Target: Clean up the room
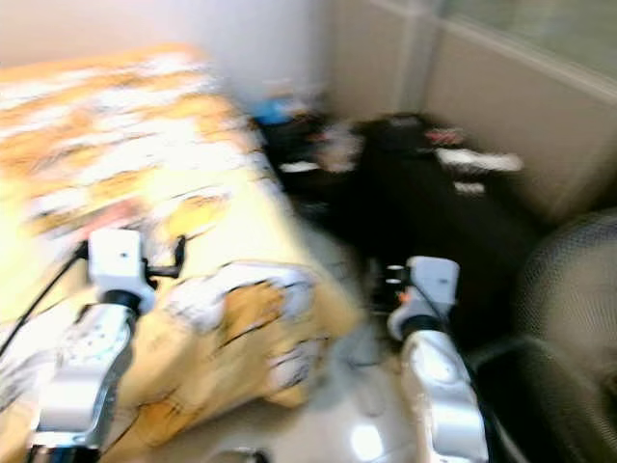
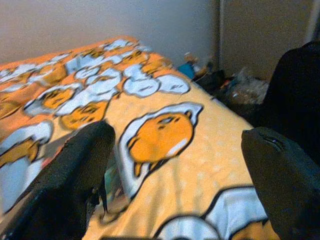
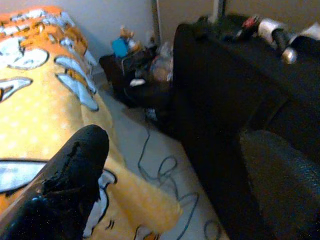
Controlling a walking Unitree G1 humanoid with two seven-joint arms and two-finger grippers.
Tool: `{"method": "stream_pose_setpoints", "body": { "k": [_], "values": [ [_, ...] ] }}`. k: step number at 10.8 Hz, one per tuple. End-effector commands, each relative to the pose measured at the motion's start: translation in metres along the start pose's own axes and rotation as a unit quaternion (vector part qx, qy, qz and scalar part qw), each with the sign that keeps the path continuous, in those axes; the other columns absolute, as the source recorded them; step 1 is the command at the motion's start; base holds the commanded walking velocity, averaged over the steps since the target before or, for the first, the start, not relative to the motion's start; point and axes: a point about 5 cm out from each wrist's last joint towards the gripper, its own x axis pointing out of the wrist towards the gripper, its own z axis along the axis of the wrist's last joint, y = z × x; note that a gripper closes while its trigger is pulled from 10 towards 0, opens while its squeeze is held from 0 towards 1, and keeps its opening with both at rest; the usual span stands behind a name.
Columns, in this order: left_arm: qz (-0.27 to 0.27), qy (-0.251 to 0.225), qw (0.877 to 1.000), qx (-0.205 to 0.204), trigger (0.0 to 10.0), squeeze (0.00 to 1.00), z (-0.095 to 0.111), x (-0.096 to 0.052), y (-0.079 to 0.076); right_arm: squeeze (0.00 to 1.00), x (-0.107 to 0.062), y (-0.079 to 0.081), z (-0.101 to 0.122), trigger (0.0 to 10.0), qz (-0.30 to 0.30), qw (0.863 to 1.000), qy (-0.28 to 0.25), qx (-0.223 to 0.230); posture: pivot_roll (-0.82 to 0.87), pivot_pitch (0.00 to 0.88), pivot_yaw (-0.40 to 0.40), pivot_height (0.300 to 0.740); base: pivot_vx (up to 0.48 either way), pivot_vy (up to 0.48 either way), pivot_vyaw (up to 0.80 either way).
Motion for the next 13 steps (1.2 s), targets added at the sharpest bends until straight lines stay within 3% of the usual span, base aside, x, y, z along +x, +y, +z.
{"method": "stream_pose_setpoints", "body": {
  "k": [1,2,4,5,9,10,11,13],
  "values": [
    [-0.007,-0.017,1.000,-0.008,10.0,0.00,0.007,0.002,-0.001,1.00,0.002,0.001,0.006,10.0,-0.007,1.000,-0.007,0.008,-0.10,0.000,0.049,0.740,0.000,0.000,0.80],
    [-0.007,-0.021,1.000,-0.002,10.0,0.00,0.009,0.001,-0.001,1.00,0.002,0.002,0.016,10.0,-0.013,0.998,-0.051,-0.036,-0.10,0.000,0.047,0.740,0.000,0.000,0.00],
    [-0.026,-0.022,0.999,-0.003,10.0,0.00,0.011,0.002,-0.003,1.00,0.007,0.005,0.022,10.0,-0.041,0.997,-0.050,-0.031,-0.10,0.000,0.049,0.740,0.000,0.000,0.00],
    [-0.027,-0.021,0.999,-0.007,10.0,0.00,0.013,0.003,-0.003,0.00,0.008,0.009,0.024,10.0,-0.035,0.997,-0.059,-0.023,-0.10,0.000,0.051,0.740,0.000,0.330,0.00],
    [-0.027,-0.020,0.999,-0.005,10.0,0.00,0.017,0.005,0.000,0.00,0.009,0.008,0.018,10.0,-0.064,0.997,-0.040,-0.035,-0.10,0.000,0.048,0.740,0.000,0.334,0.00],
    [-0.031,-0.018,0.999,-0.009,10.0,0.00,0.017,0.006,0.001,0.00,0.009,0.004,0.019,10.0,-0.078,0.996,-0.046,-0.004,-0.10,0.000,0.048,0.740,0.000,0.341,0.00],
    [-0.032,-0.017,0.999,-0.008,10.0,0.00,0.017,0.006,0.001,0.00,0.010,0.001,0.016,10.0,-0.089,0.996,-0.018,-0.016,-0.10,0.000,0.052,0.740,0.000,0.341,0.00],
    [-0.030,-0.014,0.999,-0.002,10.0,0.00,0.018,0.008,0.002,0.00,0.012,0.005,0.017,10.0,-0.080,0.997,-0.017,0.013,-0.10,0.000,0.049,0.740,0.000,0.347,0.00]
  ]
}}
